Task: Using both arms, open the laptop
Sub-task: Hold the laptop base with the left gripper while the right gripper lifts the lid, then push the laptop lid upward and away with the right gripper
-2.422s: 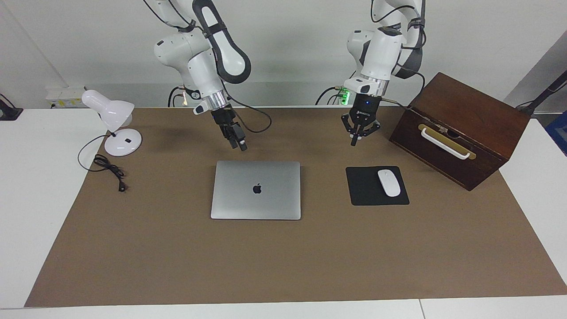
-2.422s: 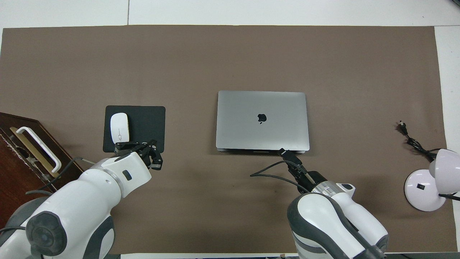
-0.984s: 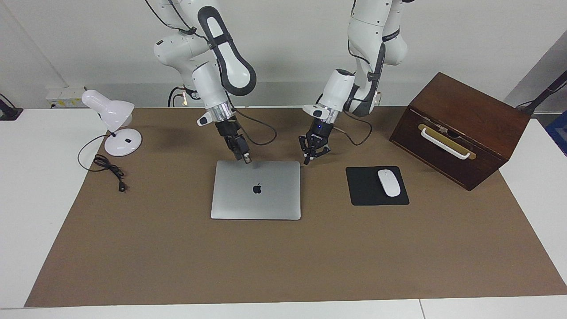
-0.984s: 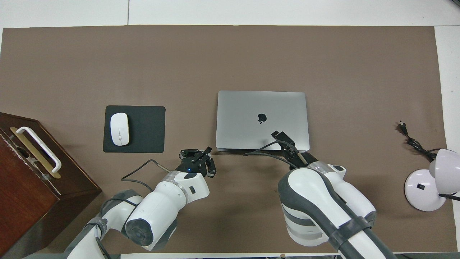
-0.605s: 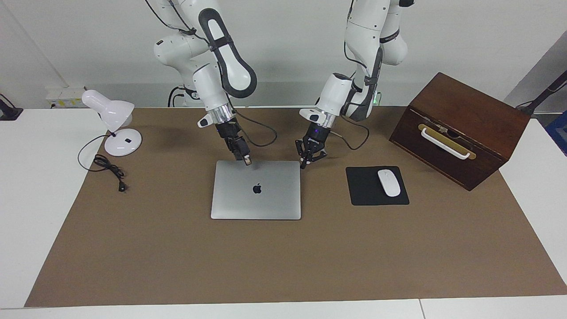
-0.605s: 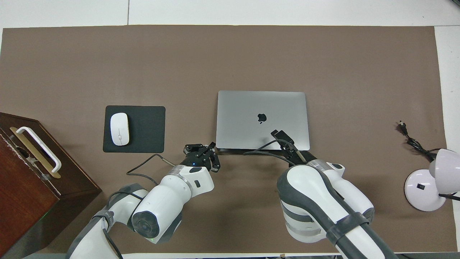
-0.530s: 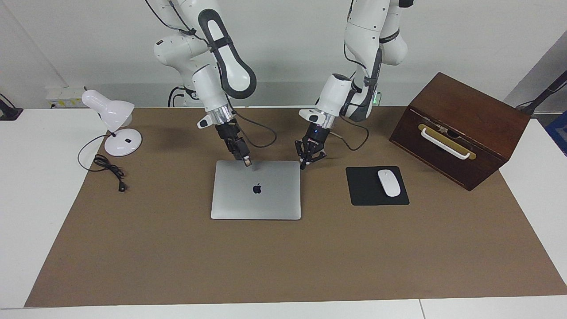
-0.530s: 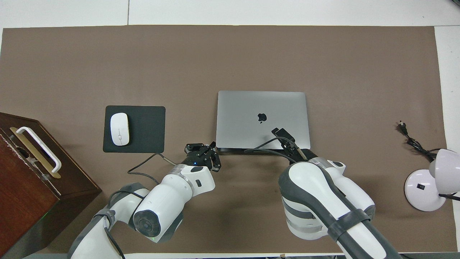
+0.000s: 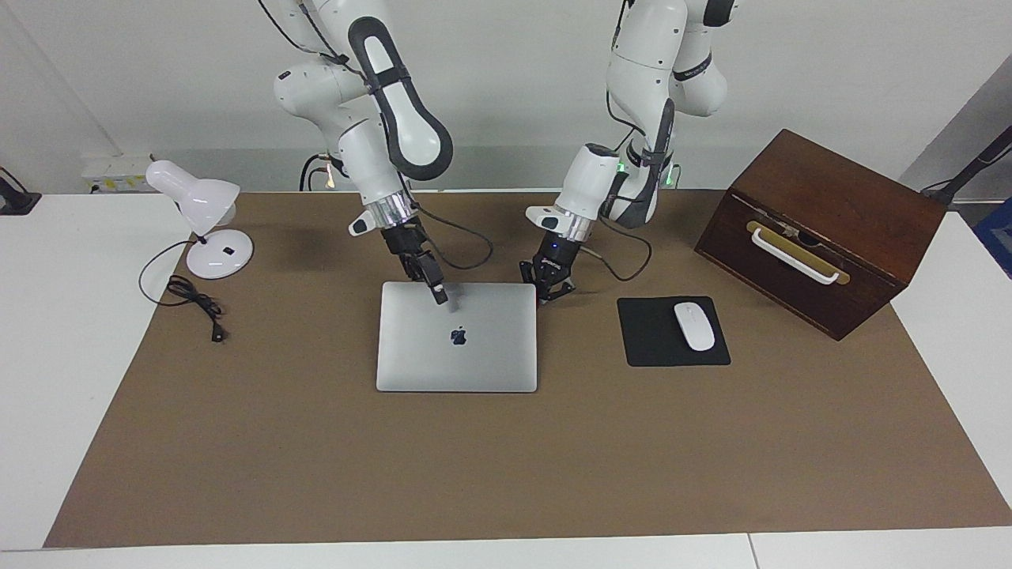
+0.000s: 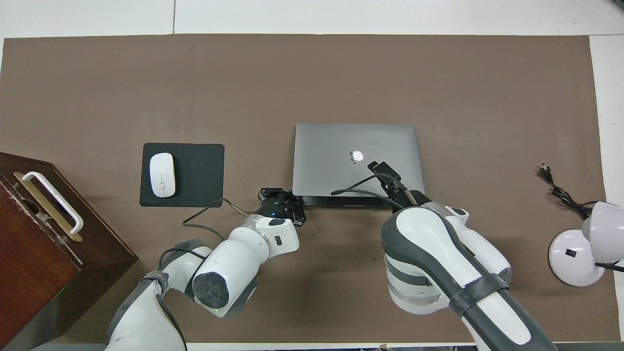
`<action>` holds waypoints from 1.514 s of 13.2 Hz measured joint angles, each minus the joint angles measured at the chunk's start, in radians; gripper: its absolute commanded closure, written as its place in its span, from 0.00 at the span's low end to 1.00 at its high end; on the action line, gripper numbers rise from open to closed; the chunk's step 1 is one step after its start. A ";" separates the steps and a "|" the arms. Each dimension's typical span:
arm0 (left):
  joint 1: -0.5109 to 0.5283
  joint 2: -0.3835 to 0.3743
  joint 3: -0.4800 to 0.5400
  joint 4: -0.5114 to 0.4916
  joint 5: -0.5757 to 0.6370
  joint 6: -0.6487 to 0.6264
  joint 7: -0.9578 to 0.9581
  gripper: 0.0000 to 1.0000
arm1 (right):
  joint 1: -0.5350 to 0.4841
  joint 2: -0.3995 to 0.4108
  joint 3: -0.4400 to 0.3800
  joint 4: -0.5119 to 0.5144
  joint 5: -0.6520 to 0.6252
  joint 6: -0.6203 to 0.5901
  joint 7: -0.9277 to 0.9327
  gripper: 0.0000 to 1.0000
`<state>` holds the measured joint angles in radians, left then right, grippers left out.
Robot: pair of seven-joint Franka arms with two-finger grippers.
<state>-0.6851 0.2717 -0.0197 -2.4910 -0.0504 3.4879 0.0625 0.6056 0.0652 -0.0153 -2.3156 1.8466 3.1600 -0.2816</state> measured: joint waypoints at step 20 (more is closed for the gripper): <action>-0.001 0.002 0.000 0.002 0.000 0.000 0.024 1.00 | -0.042 0.128 -0.001 0.334 -0.003 -0.022 -0.001 0.00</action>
<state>-0.6857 0.2732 -0.0194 -2.4893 -0.0504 3.4884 0.0862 0.5634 0.1928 -0.0158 -1.9818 1.8434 3.1382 -0.2824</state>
